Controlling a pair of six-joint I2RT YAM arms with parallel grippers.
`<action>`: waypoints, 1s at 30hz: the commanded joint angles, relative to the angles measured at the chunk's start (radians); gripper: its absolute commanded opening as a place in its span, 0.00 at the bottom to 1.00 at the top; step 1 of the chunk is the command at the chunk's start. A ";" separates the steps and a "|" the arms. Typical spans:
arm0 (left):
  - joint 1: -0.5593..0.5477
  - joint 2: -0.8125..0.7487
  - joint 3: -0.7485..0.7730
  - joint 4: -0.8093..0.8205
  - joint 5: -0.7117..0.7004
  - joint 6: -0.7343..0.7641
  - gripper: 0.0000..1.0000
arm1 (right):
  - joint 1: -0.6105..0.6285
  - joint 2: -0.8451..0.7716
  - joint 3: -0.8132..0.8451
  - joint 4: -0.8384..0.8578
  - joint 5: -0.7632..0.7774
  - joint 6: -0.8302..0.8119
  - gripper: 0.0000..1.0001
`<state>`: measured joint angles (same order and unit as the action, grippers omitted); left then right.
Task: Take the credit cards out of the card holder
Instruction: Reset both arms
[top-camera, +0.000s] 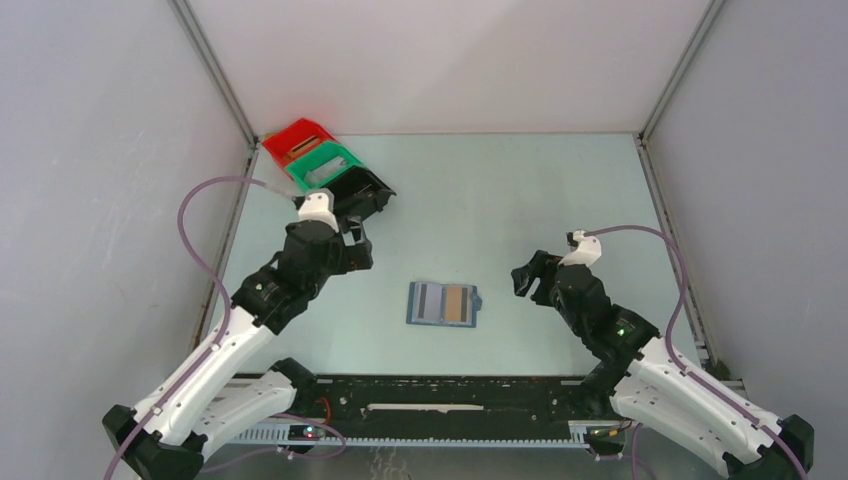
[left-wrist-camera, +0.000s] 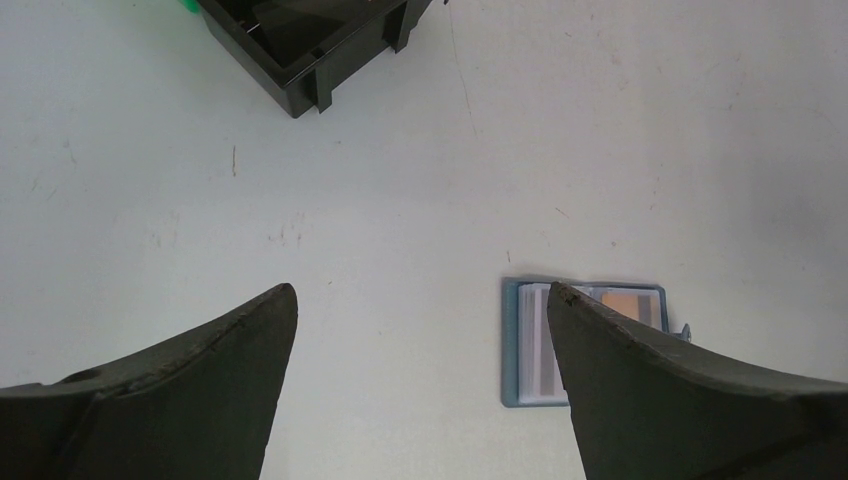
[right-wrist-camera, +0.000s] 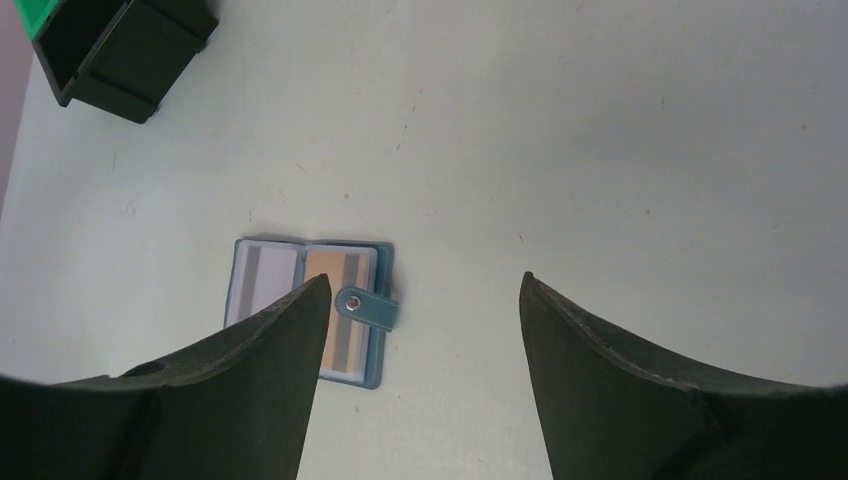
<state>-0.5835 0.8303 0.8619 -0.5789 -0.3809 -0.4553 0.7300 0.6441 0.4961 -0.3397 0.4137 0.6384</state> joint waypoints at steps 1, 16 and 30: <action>-0.003 -0.026 -0.033 0.052 -0.025 -0.030 1.00 | 0.006 -0.006 -0.004 0.035 0.033 0.022 0.80; -0.004 -0.140 -0.134 0.108 -0.064 -0.102 1.00 | 0.005 -0.023 0.002 -0.016 0.107 0.026 0.83; -0.004 -0.291 -0.185 0.182 -0.169 -0.080 1.00 | 0.006 -0.041 0.002 -0.034 0.157 0.037 0.82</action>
<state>-0.5835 0.5488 0.6830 -0.4294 -0.5030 -0.5316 0.7296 0.6147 0.4961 -0.3717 0.5198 0.6567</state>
